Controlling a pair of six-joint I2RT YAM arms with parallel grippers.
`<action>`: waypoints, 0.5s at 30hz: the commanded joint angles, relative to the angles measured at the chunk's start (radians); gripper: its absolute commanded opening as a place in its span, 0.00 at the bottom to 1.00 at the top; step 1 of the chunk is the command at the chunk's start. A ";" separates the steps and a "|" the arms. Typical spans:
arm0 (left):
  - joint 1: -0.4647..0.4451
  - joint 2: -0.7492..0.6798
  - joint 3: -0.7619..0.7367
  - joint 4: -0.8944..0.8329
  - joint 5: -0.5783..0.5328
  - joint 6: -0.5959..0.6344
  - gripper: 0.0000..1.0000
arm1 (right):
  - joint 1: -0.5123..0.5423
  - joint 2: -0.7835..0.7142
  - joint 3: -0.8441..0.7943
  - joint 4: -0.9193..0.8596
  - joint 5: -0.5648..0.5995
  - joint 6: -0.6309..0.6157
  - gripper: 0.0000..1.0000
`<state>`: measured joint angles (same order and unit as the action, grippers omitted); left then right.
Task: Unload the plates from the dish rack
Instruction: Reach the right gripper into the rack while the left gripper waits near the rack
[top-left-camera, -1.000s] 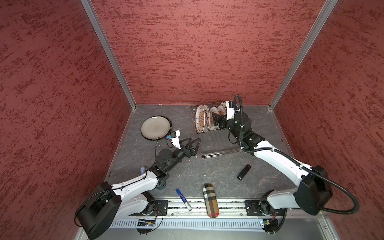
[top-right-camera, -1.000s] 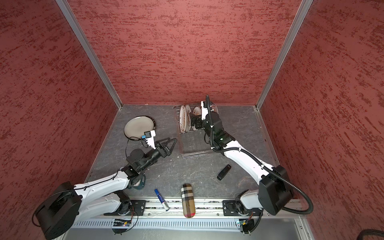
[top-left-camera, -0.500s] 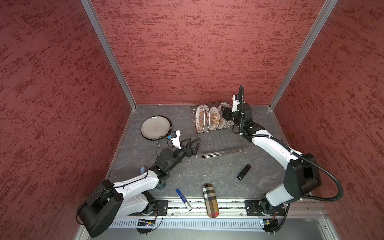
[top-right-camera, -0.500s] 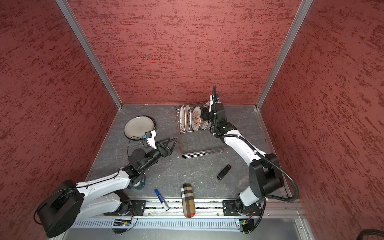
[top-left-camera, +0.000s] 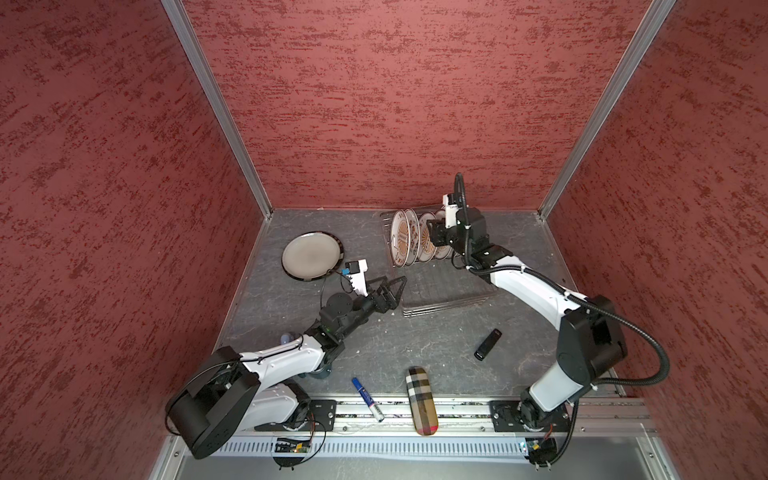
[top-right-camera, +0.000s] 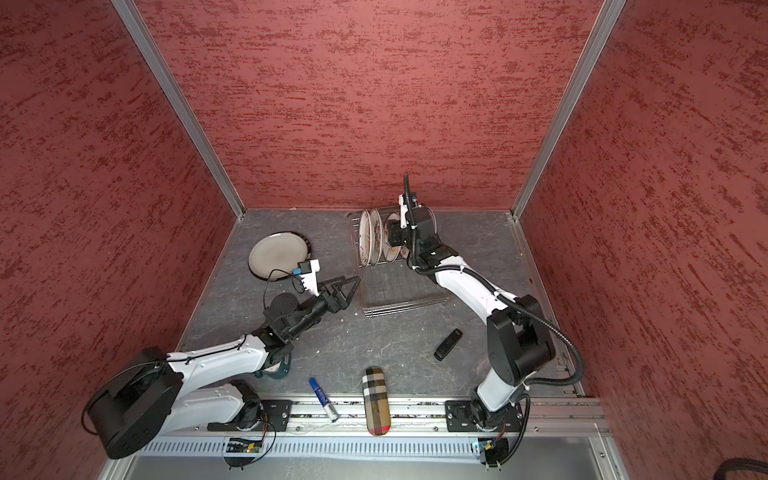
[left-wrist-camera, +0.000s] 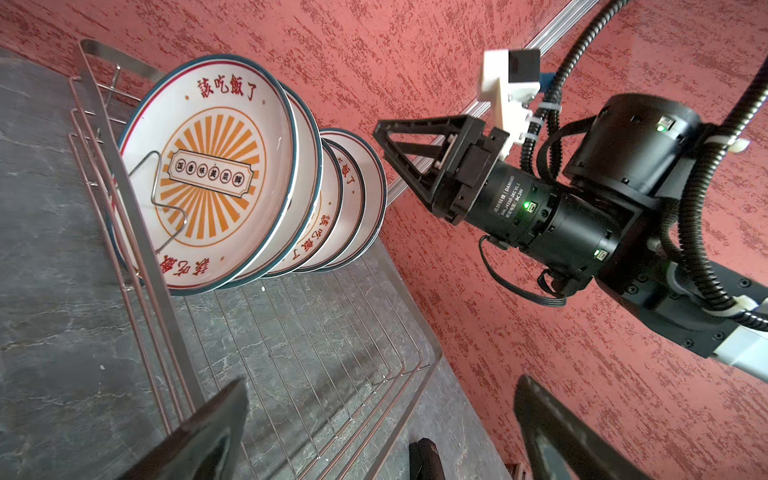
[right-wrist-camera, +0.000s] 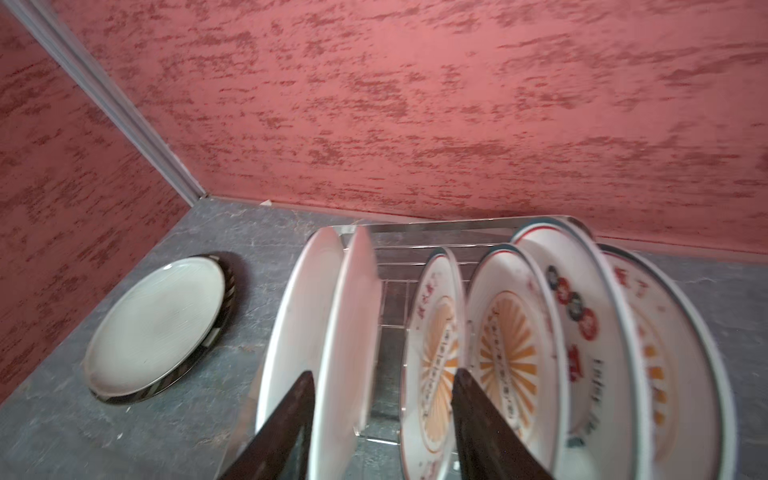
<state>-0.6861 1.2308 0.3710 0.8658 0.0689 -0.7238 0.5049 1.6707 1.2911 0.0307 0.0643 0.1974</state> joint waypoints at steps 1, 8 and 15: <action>0.019 0.009 0.025 0.035 0.019 -0.010 1.00 | 0.051 0.035 0.046 -0.039 0.051 -0.036 0.51; 0.049 0.009 0.000 0.056 0.022 -0.036 1.00 | 0.070 0.113 0.125 -0.099 0.159 -0.014 0.40; 0.054 0.001 -0.009 0.055 0.024 -0.035 0.99 | 0.072 0.116 0.114 -0.082 0.161 -0.009 0.39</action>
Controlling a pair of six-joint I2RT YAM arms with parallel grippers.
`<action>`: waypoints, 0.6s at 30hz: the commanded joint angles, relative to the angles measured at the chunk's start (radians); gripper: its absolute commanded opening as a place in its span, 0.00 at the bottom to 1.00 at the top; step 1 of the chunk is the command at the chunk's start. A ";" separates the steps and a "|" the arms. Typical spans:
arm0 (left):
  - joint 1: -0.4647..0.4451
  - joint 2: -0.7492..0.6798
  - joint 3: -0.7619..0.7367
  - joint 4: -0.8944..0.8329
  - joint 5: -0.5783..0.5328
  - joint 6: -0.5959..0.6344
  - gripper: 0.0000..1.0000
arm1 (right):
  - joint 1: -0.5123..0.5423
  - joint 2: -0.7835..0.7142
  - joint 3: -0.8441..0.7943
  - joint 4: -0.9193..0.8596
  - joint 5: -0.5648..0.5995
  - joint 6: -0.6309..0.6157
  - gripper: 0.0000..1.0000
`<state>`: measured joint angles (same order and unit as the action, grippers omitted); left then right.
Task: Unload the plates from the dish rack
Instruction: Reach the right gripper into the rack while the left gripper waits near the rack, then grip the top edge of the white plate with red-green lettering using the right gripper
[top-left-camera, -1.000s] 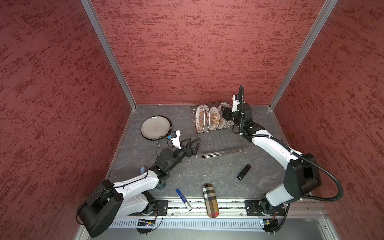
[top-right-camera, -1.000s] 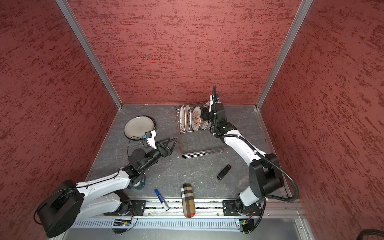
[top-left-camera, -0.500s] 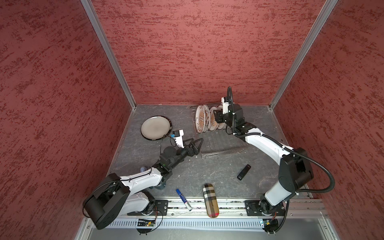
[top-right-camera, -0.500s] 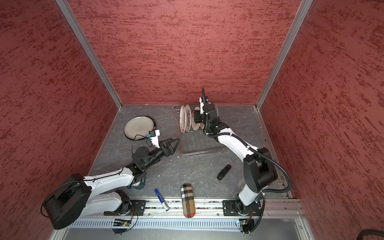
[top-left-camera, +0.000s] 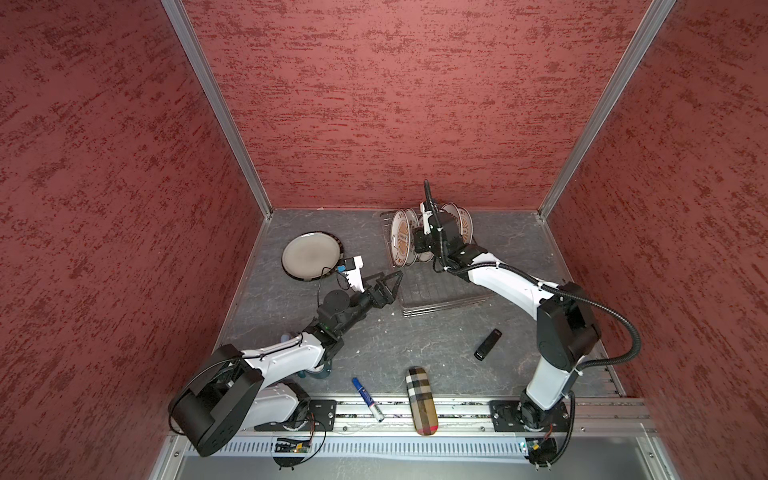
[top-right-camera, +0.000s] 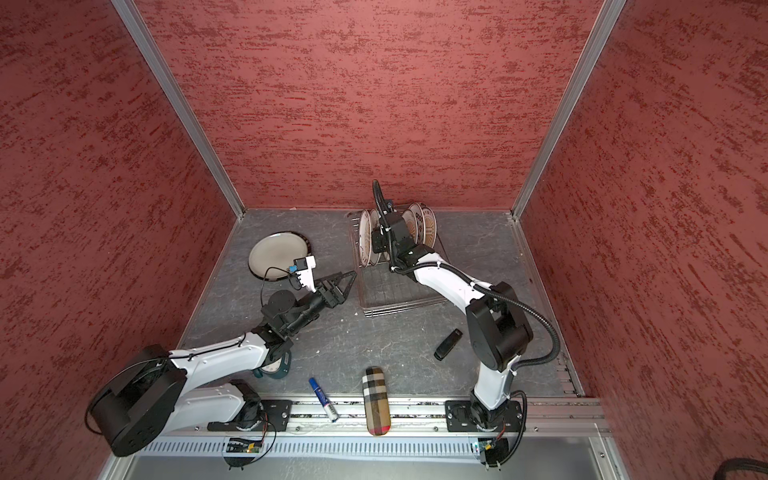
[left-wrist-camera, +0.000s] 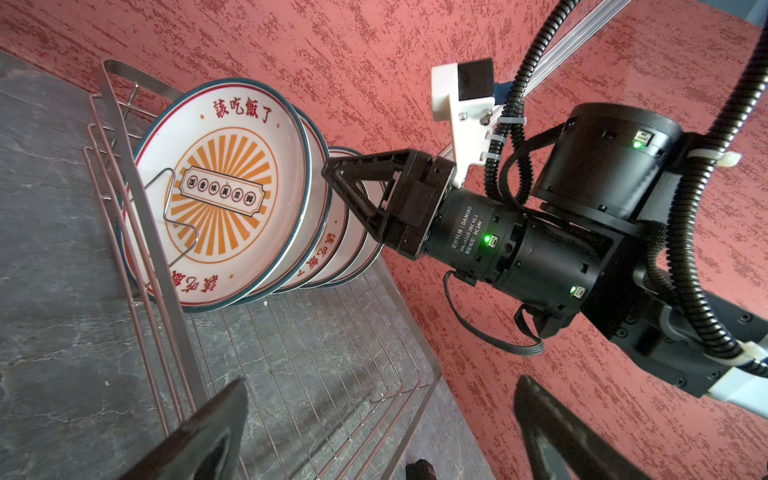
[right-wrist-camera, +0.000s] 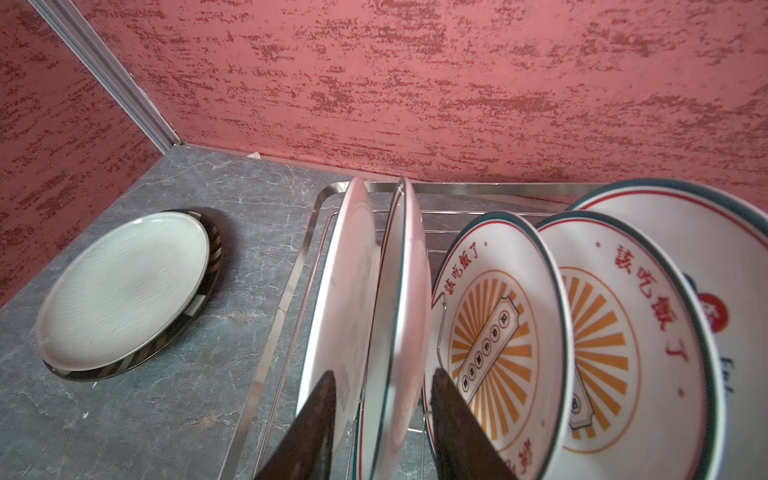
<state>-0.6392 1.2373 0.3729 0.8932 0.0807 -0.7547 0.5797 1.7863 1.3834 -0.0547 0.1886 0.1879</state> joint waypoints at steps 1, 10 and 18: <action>0.006 -0.006 -0.013 0.031 0.011 -0.005 0.99 | -0.003 0.002 0.023 0.007 0.035 -0.002 0.39; 0.008 -0.022 -0.029 0.041 0.011 -0.008 0.99 | -0.004 -0.044 -0.015 0.035 0.019 -0.004 0.40; 0.003 -0.025 -0.026 0.041 0.020 -0.012 1.00 | -0.054 -0.110 -0.051 0.009 0.082 0.002 0.40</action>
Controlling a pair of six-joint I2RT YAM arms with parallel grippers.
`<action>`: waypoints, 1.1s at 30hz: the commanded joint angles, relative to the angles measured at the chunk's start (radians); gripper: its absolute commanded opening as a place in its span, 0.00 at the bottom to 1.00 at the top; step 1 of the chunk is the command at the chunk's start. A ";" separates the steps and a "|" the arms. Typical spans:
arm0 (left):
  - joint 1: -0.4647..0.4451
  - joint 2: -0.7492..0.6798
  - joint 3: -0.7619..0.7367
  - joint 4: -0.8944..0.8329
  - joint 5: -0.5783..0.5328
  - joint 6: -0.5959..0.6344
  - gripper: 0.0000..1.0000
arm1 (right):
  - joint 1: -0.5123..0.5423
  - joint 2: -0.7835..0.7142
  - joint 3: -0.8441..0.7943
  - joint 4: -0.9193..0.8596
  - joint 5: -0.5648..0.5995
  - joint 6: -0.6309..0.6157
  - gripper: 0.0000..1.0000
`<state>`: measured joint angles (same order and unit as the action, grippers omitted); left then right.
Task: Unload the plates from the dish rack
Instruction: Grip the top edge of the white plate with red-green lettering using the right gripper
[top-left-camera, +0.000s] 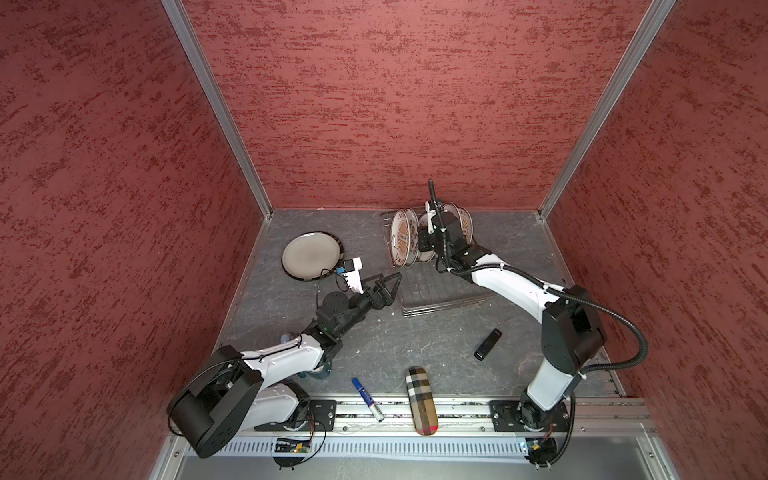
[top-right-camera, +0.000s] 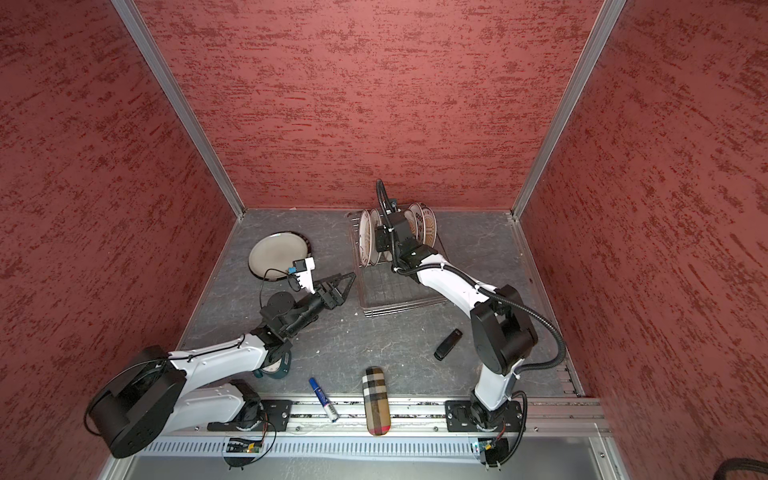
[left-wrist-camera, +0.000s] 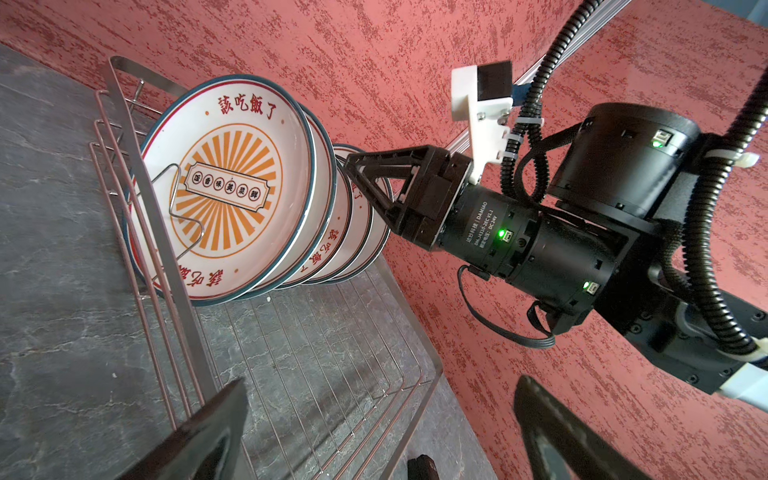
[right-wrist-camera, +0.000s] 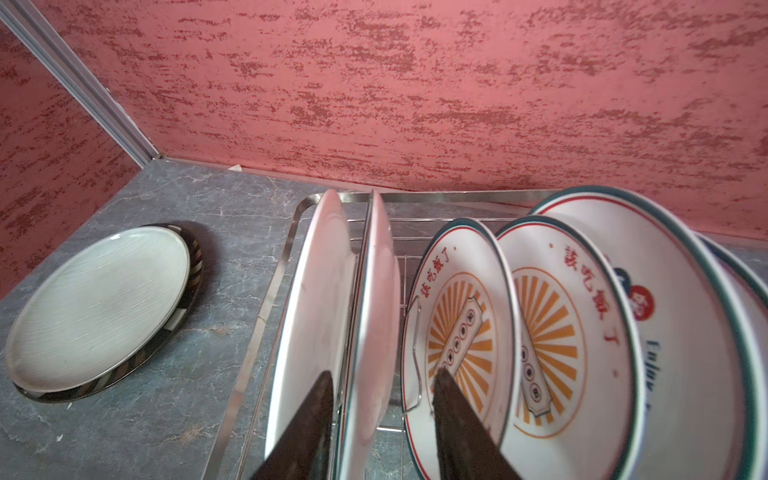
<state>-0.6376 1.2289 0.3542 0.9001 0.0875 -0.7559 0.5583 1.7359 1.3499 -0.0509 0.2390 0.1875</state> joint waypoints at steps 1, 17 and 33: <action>-0.003 -0.016 -0.009 0.037 0.010 -0.009 1.00 | -0.041 -0.069 -0.025 0.006 0.035 0.001 0.40; -0.014 0.024 0.016 0.043 0.018 -0.002 0.99 | -0.185 -0.027 0.002 -0.036 0.106 0.023 0.35; -0.014 0.041 0.014 0.052 0.012 -0.003 0.99 | -0.197 0.081 0.055 -0.036 0.124 -0.011 0.20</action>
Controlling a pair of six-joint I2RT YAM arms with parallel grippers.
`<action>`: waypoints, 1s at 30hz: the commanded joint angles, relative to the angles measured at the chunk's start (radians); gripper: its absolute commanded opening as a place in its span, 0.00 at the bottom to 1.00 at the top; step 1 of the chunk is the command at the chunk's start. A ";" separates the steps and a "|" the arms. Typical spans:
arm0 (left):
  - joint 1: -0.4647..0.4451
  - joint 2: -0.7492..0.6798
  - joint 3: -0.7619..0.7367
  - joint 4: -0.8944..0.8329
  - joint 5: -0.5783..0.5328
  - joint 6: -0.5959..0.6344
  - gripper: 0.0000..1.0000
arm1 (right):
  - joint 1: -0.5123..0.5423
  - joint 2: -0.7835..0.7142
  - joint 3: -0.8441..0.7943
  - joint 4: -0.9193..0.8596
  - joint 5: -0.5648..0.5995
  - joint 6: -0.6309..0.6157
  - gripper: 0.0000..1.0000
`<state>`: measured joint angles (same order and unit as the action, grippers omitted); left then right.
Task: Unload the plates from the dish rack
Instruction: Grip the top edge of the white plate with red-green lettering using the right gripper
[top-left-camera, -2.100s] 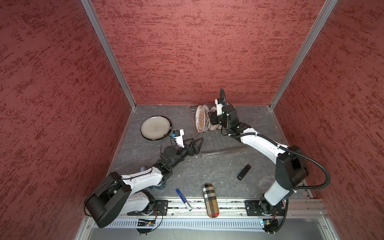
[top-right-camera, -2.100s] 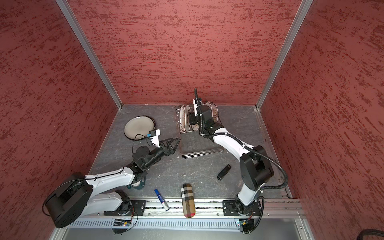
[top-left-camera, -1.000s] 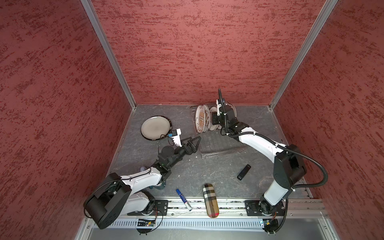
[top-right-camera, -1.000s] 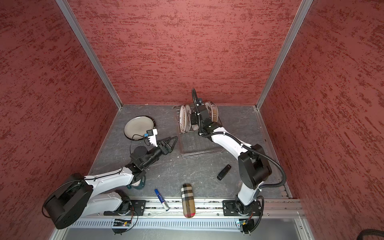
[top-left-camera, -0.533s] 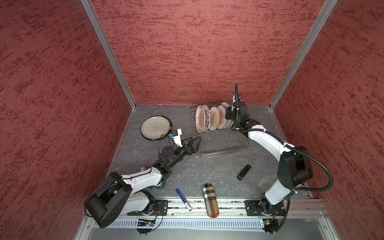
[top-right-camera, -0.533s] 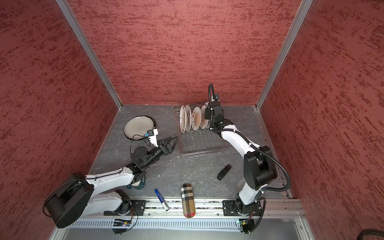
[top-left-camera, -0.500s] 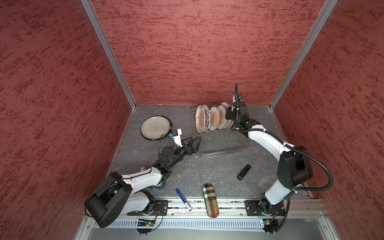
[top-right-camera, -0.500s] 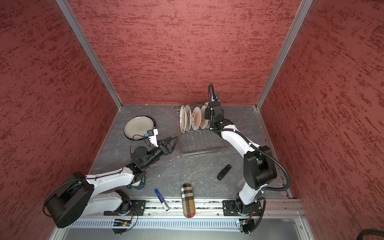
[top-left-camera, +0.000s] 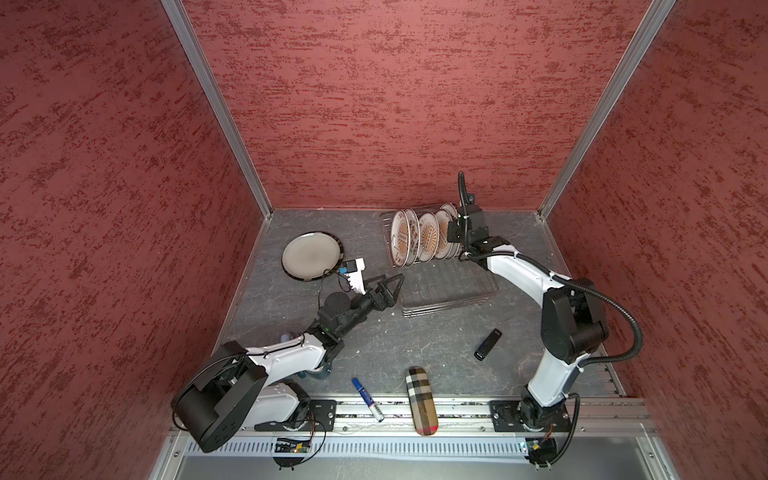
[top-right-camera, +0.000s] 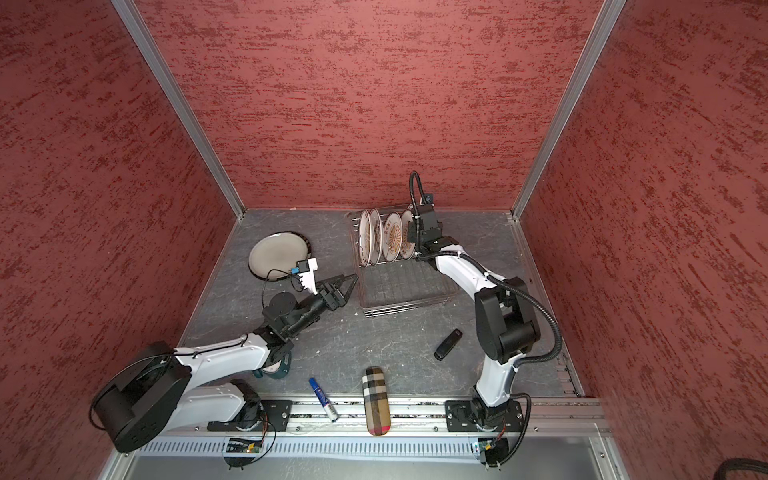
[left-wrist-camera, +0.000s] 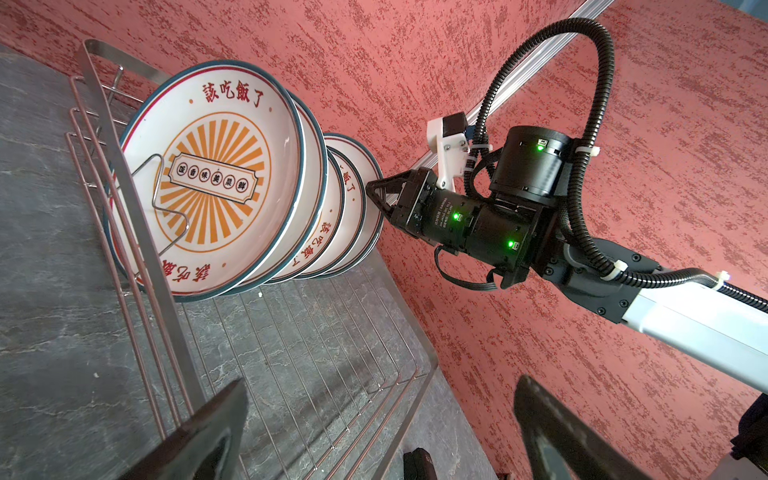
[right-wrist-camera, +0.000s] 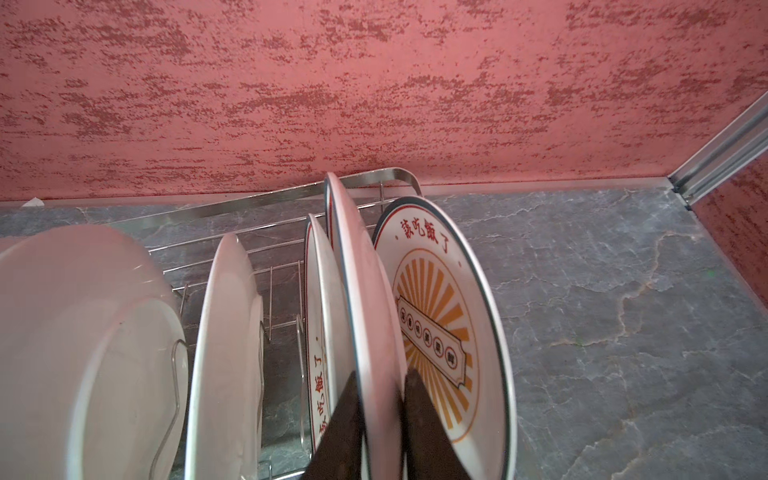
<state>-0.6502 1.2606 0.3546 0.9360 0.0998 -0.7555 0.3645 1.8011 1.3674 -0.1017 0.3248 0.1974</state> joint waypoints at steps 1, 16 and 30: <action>-0.002 0.011 0.015 0.017 -0.002 -0.003 0.99 | -0.003 0.018 0.039 0.016 0.046 -0.021 0.20; -0.001 0.014 0.018 0.014 -0.001 -0.002 0.99 | 0.007 -0.022 0.032 0.061 0.139 -0.036 0.08; -0.002 -0.016 -0.006 0.025 -0.003 -0.013 0.99 | 0.053 -0.209 -0.043 0.107 0.280 -0.090 0.06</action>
<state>-0.6502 1.2675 0.3550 0.9379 0.0990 -0.7631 0.3939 1.6714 1.3216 -0.1024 0.5480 0.0978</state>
